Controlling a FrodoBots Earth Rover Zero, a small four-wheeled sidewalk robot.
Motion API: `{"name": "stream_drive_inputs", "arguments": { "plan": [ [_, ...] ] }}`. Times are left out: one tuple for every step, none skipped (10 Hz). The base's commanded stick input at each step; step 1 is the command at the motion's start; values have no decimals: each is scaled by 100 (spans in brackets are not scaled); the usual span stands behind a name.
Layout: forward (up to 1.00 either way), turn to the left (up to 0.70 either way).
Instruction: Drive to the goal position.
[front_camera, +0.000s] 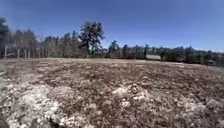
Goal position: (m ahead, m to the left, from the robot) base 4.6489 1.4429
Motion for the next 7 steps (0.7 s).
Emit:
{"name": "stream_drive_inputs", "arguments": {
  "plan": [
    [70,0],
    [70,0],
    [70,0],
    [70,0],
    [70,0],
    [70,0],
    [70,0]
  ]
}}
